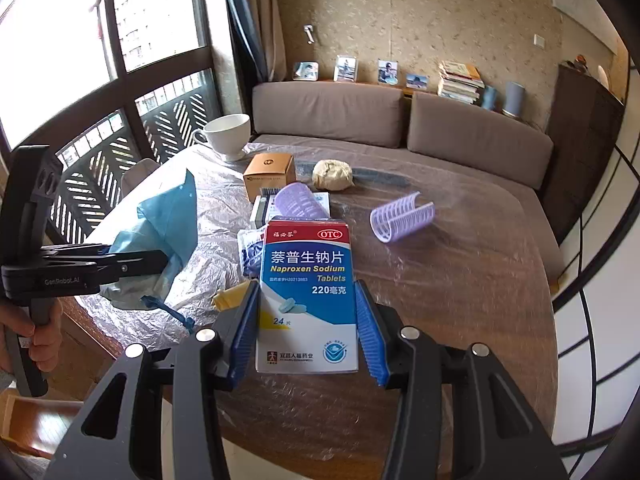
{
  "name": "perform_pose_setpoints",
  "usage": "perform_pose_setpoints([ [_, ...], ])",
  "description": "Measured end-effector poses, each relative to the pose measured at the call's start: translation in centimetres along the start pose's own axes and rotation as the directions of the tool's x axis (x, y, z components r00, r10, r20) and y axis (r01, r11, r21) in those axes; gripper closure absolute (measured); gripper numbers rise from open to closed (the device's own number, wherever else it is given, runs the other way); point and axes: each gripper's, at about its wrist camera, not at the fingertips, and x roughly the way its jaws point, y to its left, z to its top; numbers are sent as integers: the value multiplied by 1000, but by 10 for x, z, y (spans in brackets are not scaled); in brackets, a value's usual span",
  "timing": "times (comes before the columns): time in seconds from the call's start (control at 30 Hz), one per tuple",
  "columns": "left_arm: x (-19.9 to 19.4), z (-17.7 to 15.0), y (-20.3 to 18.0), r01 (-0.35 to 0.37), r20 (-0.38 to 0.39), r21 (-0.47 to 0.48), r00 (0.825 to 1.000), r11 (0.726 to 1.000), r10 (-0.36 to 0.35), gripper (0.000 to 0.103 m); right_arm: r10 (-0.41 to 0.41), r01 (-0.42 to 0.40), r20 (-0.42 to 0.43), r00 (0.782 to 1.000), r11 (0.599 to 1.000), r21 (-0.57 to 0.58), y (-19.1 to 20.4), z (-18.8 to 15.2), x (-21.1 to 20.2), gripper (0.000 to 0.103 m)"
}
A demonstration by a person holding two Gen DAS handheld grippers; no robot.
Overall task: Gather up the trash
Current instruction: 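Carry the blue bag and Naproxen box down over the white trash bin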
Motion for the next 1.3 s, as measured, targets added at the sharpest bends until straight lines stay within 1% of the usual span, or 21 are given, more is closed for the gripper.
perform_pose_setpoints([
  [0.13,-5,-3,-7,-29,0,60,1000,998,29,55,-14,15,-18,1000,998,63,6,-9,-7,57],
  [0.23,-10,-7,-10,-42,-3,91,999,995,43,55,-37,41,-39,999,993,106,14,-21,-12,57],
  [0.47,-17,-24,-18,-29,-30,133,999,991,33,55,-67,81,-84,994,980,179,30,-47,-20,57],
  [0.63,-25,-39,-30,-30,-31,176,999,984,36,55,-67,85,-93,993,976,200,35,-59,-28,57],
  [0.77,-32,-51,-41,-46,-23,191,998,980,51,55,-39,56,-94,995,980,192,33,-71,-36,57],
  [0.93,-41,-70,-55,-85,-6,172,996,981,87,55,11,6,-105,994,986,164,27,-83,-43,57],
  [1.03,-42,-80,-64,-93,-16,152,995,984,97,55,34,-20,-111,993,991,129,24,-92,-51,57],
  [1.17,-44,-96,-78,-108,-25,162,993,981,113,55,57,-44,-131,990,994,100,21,-106,-61,57],
  [1.3,-46,-112,-84,-114,-38,150,992,982,121,55,79,-68,-153,985,995,75,19,-118,-66,57],
])
